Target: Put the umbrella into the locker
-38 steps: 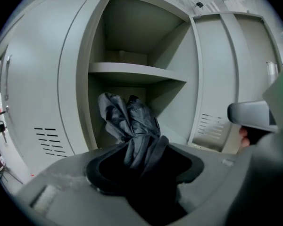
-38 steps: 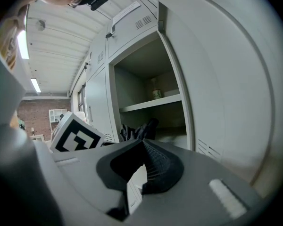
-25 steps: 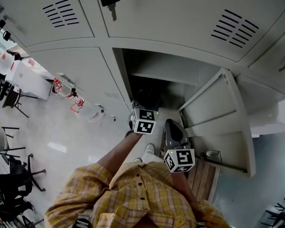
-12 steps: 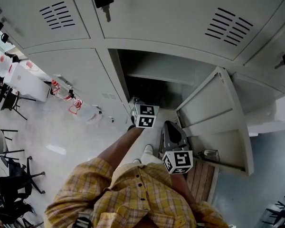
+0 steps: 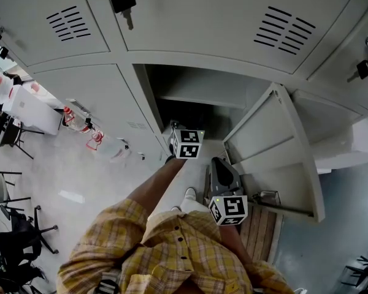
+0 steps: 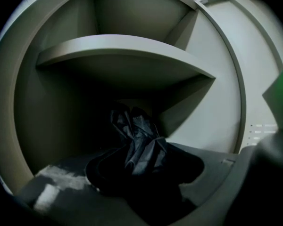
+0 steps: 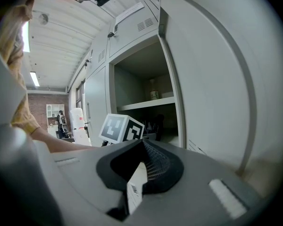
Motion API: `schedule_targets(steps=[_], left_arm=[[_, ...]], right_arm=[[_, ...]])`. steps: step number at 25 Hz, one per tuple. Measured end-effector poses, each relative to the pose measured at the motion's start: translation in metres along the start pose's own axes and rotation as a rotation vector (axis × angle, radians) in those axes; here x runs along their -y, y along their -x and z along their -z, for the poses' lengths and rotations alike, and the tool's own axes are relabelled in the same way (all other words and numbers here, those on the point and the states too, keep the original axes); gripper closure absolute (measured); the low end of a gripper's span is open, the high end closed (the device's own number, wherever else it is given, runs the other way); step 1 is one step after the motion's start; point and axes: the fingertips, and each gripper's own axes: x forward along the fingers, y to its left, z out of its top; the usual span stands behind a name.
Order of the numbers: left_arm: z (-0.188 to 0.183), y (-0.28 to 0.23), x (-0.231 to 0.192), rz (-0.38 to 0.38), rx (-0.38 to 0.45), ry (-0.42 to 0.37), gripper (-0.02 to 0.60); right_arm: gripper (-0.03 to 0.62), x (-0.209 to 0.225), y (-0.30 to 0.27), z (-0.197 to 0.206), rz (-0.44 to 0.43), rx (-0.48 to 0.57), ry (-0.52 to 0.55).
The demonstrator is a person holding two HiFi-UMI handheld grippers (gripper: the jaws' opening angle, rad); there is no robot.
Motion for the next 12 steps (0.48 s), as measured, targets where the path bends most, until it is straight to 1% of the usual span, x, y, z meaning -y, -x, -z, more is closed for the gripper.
schedule_targets(steps=[3, 5, 6, 8, 12], left_arm=[[0.0038, -0.0044, -0.0022, -0.011, 0.025, -0.006, 0.342], [0.0066, -0.0053, -0.0043, -0.021, 0.052, -0.031, 0.385], [0.0073, -0.0056, -0.0048, -0.02, 0.066, -0.041, 0.397], [0.0082, -0.0064, -0.0052, -0.011, 0.076, -0.043, 0.397], [0.0101, -0.006, -0.0055, -0.004, 0.058, -0.027, 0.379]], right_arm=[[0.594, 0.0023, 0.0018, 0.0024, 0.011, -0.006, 0.012], [0.594, 0.0036, 0.0039, 0.0038, 0.017, -0.009, 0.008], [0.594, 0.0043, 0.0048, 0.0042, 0.021, -0.009, 0.005], [0.594, 0.0064, 0.006, 0.0051, 0.026, -0.01, 0.002], [0.594, 0.0065, 0.0067, 0.0064, 0.026, -0.011, -0.003]])
